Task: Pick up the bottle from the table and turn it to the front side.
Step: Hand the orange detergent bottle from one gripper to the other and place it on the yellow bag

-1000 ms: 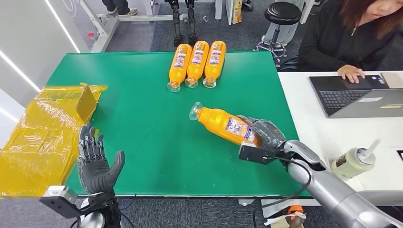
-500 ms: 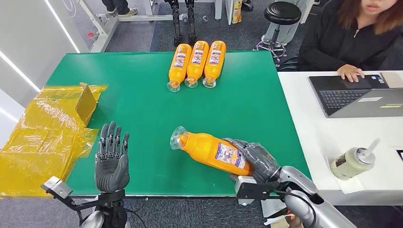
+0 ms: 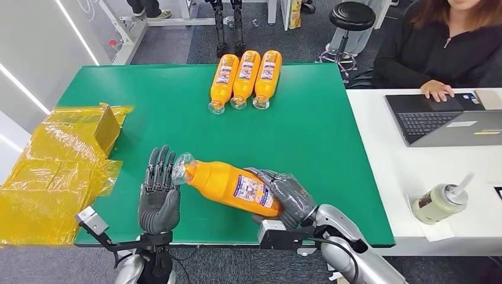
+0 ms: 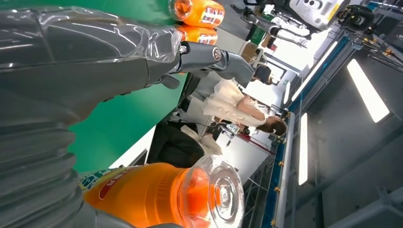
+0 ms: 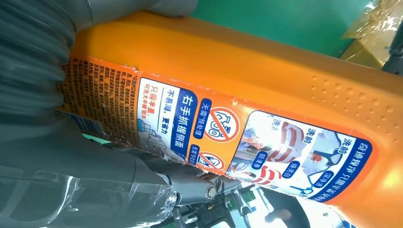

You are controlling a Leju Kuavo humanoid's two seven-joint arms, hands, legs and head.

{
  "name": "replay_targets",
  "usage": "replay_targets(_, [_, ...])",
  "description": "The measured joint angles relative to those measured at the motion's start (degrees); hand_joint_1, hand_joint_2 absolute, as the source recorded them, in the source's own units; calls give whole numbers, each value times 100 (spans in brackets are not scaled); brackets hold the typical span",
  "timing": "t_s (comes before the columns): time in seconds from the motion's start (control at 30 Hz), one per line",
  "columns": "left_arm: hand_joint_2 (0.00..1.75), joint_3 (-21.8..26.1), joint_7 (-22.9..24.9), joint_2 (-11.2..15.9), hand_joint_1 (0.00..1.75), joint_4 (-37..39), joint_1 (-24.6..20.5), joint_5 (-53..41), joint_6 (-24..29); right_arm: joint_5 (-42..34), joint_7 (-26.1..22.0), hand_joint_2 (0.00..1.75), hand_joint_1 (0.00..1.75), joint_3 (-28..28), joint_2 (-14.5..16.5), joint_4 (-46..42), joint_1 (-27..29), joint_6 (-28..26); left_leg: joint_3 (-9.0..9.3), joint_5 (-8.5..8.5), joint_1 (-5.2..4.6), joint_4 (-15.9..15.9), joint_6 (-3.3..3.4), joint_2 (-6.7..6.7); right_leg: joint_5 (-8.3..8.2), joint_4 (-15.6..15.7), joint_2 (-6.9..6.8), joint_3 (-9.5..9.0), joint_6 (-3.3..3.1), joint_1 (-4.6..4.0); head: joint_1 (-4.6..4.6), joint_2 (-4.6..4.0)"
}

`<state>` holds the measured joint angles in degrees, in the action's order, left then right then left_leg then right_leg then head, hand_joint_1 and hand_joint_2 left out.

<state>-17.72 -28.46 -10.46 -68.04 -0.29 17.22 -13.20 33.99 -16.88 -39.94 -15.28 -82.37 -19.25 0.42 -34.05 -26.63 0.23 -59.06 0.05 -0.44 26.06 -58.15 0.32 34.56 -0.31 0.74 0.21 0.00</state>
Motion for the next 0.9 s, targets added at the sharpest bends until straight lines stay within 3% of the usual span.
replay_targets(0.37, [175,-122,59,-2,0,-2,-2,-6,9,19,-65,175,175,-13,183,68,-17,-15,0,0,0,0,0,0,0,0,0,0,0,0,-1,0])
replay_targets(0.6, [175,-246,248,-38,0,-13,-80,-75,-1,18,-106,175,175,-166,482,218,-46,58,1,0,1,0,0,0,0,-1,0,2,0,-1,-1,0])
replay_targets(0.9, [175,-258,208,-31,0,-92,-69,-76,37,-420,-773,175,175,-513,605,773,-201,148,-1,0,0,0,0,0,0,-1,0,1,0,0,1,0])
